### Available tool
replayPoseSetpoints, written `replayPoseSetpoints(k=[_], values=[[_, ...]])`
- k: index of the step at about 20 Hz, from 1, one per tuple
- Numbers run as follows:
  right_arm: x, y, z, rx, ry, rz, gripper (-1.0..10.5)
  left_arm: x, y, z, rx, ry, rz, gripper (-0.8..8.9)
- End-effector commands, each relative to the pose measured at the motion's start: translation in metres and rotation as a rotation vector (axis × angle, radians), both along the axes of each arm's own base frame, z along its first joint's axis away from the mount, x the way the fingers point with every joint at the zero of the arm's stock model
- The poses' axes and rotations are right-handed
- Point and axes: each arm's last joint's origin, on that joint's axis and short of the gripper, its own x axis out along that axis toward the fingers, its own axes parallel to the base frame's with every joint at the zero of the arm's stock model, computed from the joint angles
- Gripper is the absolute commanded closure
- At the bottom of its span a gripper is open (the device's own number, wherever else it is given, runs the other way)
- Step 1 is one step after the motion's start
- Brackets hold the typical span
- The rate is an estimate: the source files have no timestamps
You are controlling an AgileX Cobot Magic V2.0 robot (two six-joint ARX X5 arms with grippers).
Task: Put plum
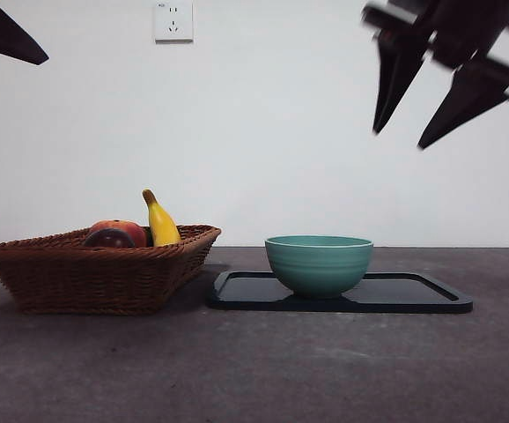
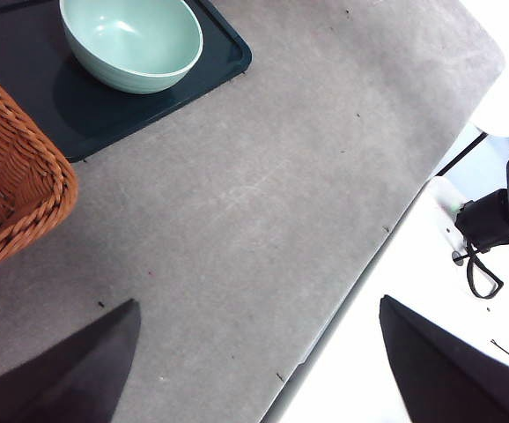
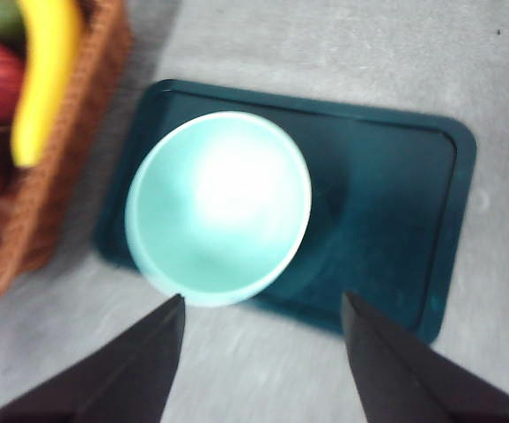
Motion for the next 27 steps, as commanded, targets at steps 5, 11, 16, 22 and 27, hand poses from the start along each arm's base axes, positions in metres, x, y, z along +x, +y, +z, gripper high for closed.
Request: replayPoseSetpoints(k=[5, 11, 16, 22, 27], values=[[0.052, 0.019, -0.043, -0.031, 0.045, 0.022, 6.6, 0.001, -0.001, 0.006, -0.008, -0.029, -0.016, 3.80], [0.071, 0.026, -0.081, -0.052, 0.103, 0.023, 6.6, 0.001, -0.001, 0.006, -0.008, -0.029, -0.016, 3.80], [0.078, 0.029, -0.100, -0.063, 0.134, 0.022, 7.1, 0.001, -0.001, 0.006, -0.008, -0.029, -0.016, 3.80], [0.081, 0.030, -0.101, -0.056, 0.106, 0.020, 9.3, 0.001, -0.001, 0.006, -0.008, -0.029, -0.016, 3.80], [0.083, 0.029, -0.094, -0.035, 0.073, 0.001, 9.4, 0.001, -0.001, 0.006, -0.007, -0.028, -0.016, 3.80]])
